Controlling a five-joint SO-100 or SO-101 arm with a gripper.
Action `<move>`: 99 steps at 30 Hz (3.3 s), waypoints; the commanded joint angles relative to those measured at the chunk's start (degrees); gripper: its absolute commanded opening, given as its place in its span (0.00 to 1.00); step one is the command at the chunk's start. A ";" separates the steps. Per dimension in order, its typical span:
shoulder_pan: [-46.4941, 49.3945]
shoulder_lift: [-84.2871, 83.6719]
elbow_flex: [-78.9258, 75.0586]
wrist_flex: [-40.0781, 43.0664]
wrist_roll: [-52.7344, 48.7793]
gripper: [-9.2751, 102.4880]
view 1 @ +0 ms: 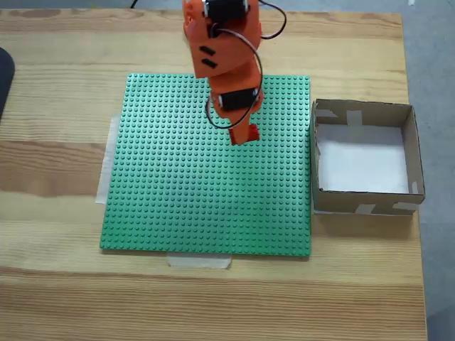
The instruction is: Pick the red lego block and put it in the box.
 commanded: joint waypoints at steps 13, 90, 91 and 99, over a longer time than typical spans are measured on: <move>-15.91 2.02 -7.03 0.53 4.39 0.08; -31.11 -30.67 -28.74 -2.37 9.93 0.08; -31.20 -30.67 -28.74 -2.55 9.93 0.08; -31.64 -30.67 -27.95 -3.87 8.61 0.08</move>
